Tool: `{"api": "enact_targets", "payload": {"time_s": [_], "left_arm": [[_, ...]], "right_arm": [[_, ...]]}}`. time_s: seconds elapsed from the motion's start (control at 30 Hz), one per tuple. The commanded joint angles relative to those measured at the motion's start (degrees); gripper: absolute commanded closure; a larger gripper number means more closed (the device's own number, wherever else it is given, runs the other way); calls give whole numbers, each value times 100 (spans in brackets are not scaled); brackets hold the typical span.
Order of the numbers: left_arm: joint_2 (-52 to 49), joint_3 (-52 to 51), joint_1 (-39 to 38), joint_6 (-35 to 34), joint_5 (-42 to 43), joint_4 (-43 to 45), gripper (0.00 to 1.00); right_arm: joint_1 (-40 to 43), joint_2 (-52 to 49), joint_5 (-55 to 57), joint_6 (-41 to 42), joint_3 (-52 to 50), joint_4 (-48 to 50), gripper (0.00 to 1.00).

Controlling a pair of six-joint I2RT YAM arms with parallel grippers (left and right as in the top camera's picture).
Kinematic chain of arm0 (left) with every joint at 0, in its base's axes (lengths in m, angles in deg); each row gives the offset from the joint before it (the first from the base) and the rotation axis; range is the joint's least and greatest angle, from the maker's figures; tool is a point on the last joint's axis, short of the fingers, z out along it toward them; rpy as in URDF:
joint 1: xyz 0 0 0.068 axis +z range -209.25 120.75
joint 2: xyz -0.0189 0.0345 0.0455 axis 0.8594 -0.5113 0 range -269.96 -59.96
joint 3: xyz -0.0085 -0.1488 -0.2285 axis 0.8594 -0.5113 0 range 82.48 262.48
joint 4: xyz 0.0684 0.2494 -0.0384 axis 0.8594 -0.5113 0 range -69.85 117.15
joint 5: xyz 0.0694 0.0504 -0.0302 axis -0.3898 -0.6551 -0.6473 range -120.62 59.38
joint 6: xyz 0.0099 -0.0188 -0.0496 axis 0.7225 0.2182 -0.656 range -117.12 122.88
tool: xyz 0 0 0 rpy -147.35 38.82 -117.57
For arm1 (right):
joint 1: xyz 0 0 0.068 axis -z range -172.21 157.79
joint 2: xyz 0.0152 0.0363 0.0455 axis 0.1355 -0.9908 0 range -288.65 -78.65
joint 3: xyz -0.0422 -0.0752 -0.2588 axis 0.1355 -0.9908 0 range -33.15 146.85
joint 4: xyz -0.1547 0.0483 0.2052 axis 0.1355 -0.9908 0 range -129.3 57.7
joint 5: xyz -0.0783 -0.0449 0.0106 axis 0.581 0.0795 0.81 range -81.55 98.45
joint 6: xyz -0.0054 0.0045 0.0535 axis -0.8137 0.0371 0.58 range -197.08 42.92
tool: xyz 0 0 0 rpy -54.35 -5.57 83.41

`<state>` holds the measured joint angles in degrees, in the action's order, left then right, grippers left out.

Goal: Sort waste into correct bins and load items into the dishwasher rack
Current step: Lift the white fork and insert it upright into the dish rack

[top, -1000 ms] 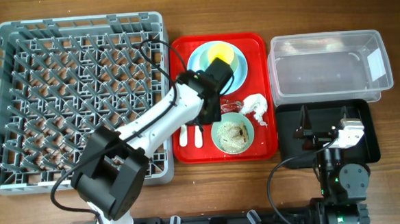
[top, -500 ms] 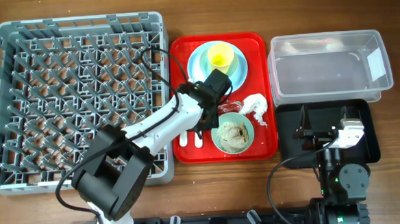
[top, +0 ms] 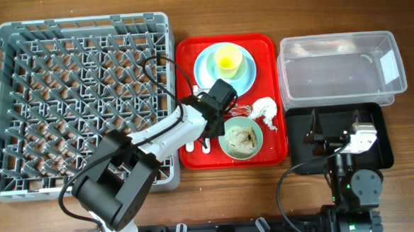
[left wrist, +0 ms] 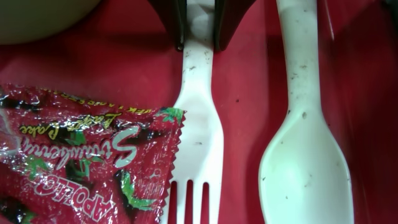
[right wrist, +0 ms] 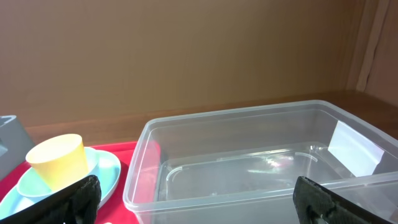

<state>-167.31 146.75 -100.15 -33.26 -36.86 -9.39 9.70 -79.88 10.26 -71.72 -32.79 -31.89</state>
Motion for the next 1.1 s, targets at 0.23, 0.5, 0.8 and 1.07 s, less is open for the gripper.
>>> {"api": "enact_targets", "payload": {"time_s": [0.23,0.5,0.8,1.07], "left_arm": [[1207,437,334,-15,-350,-616,96],[2258,437,474,-7,-769,-822,96],[2374,437,1517,745,-903,-1263,96],[2332,433,1794,1897,-905,-1259,96]], "right_arm": [[-13,22,76,98,-7,24,0],[-13,22,76,98,-7,24,0],[-13,22,76,101,-7,24,0],[-13,22,76,101,-7,24,0]]}}
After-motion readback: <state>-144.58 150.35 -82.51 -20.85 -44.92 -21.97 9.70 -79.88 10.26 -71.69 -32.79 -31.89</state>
